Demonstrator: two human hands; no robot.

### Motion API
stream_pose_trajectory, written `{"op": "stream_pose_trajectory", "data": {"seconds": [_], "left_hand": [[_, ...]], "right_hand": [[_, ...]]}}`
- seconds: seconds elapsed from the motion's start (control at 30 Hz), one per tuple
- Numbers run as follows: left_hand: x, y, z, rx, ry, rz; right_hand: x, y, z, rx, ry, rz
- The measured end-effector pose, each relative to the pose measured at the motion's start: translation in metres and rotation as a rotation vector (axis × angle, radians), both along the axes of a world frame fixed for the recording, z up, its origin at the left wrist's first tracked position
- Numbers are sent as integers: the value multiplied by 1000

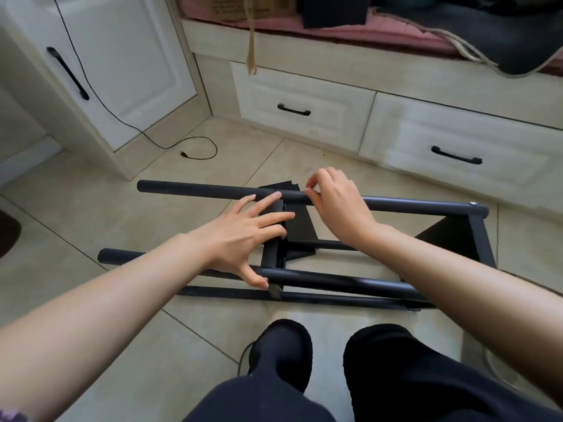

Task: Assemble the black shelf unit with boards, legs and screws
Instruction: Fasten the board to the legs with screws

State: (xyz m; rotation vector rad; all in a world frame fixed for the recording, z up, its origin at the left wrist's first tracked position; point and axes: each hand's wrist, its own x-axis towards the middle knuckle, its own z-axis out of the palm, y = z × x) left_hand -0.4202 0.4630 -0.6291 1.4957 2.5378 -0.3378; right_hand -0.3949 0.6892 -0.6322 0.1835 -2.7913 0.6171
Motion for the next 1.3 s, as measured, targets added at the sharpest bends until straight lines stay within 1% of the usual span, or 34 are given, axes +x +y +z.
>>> {"op": "stream_pose_trajectory", "data": {"seconds": [0.03, 0.1, 0.2, 0.27, 0.37, 0.5, 0.6, 0.7, 0.83, 0.87, 0.97, 1.03, 1.13, 1.2, 1.3], "left_hand": [[-1, 0, -1, 11, -6, -7], [-2, 2, 0, 21, -7, -21], [1, 4, 3, 13, 70, -70], [6, 4, 4, 30, 139, -111], [14, 3, 3, 66, 195, -156], [22, 0, -1, 122, 202, -159], [26, -1, -1, 104, 197, -131], [26, -4, -4, 91, 104, -50], [28, -17, -15, 215, -101, 37], [30, -20, -18, 257, -149, 54], [36, -23, -25, 381, -304, 126], [40, -24, -29, 449, -370, 145], [49, -29, -34, 498, -395, 139], [55, -33, -38, 506, -374, 134], [64, -35, -40, 510, -332, 118]], "right_hand": [[-6, -4, -1, 25, -28, 12], [-15, -11, -3, 9, -100, -5], [-18, -14, -6, 9, -155, -65], [-14, -13, -7, 17, -160, -62], [-5, -13, -7, 31, -137, -45], [2, -14, -5, -25, -145, -55], [3, -13, -6, -24, -146, -50], [4, -11, -7, -27, -142, -43], [4, -9, -8, -73, -122, -30], [5, -9, -8, -112, -118, -20], [9, -7, -6, -312, -118, 25], [14, -7, -5, -397, -104, 51], [28, -8, -4, -437, -60, 69], [41, -8, 0, -470, -44, 105], [60, -6, 4, -582, -72, 202]]}}
